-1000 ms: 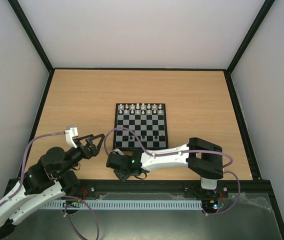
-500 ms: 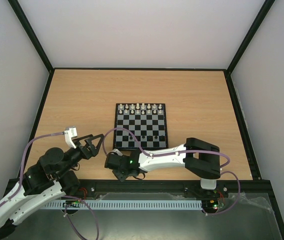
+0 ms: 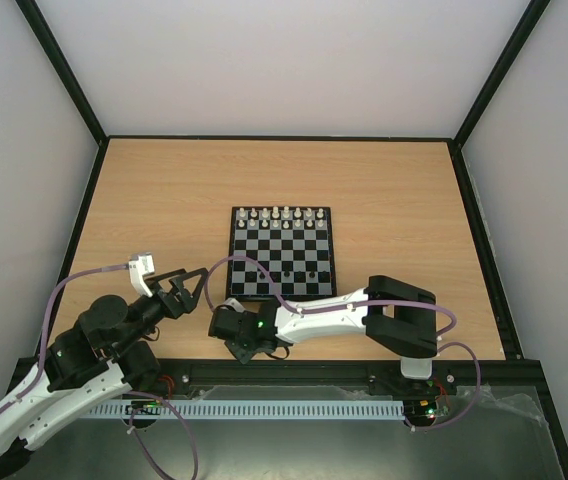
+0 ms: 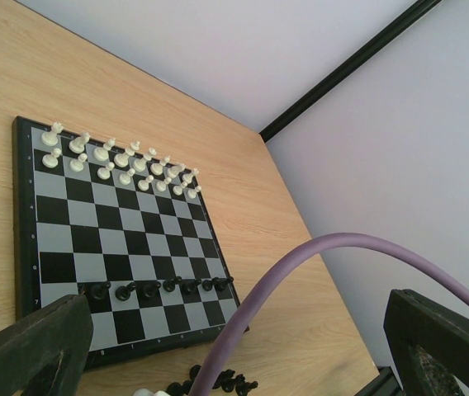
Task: Set up the chess pieces on the board
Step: Pick up the chess piece at the center of the board.
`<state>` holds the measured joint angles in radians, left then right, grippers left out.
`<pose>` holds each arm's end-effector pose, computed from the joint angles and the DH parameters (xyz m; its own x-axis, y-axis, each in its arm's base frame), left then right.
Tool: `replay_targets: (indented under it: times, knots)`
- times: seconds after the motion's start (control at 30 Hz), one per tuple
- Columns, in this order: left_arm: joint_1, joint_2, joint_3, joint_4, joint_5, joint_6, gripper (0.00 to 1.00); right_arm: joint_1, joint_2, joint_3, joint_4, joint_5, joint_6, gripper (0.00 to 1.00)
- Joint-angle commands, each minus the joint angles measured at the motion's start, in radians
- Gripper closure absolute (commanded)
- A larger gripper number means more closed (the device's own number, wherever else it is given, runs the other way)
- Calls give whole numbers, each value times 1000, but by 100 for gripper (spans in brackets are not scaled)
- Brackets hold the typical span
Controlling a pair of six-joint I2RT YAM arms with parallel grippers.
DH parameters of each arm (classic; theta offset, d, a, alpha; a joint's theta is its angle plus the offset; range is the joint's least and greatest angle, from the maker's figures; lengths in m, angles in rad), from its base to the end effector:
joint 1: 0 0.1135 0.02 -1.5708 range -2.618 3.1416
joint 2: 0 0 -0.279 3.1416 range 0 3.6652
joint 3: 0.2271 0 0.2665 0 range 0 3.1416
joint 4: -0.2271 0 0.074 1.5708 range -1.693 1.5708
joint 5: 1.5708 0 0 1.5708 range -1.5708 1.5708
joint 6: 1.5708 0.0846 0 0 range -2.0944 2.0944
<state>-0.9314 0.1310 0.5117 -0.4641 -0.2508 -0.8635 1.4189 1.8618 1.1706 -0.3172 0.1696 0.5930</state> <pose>0.0870 -0.0818 0.2891 -0.5110 -0.5468 -0.6632 0.3714 0.5554 -0.7440 0.0780 0.4153 0.1283 -0.6430 -0.5604 -0.5220 -0.7251 0.6648 0.1796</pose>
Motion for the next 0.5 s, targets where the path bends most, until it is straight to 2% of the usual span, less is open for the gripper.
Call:
replay_targets:
  times: [0.0, 0.2, 0.47]
  knots:
    - [-3, -9, 22, -5, -1, 11, 1, 8, 7, 15, -47, 24, 11, 96]
    - [-4, -5, 20, -4, -1, 12, 1, 8, -41, 1, -62, 47, 16, 99]
    - [-2, -6, 19, -2, -2, 14, 1, 8, -188, -47, -121, 99, 36, 99]
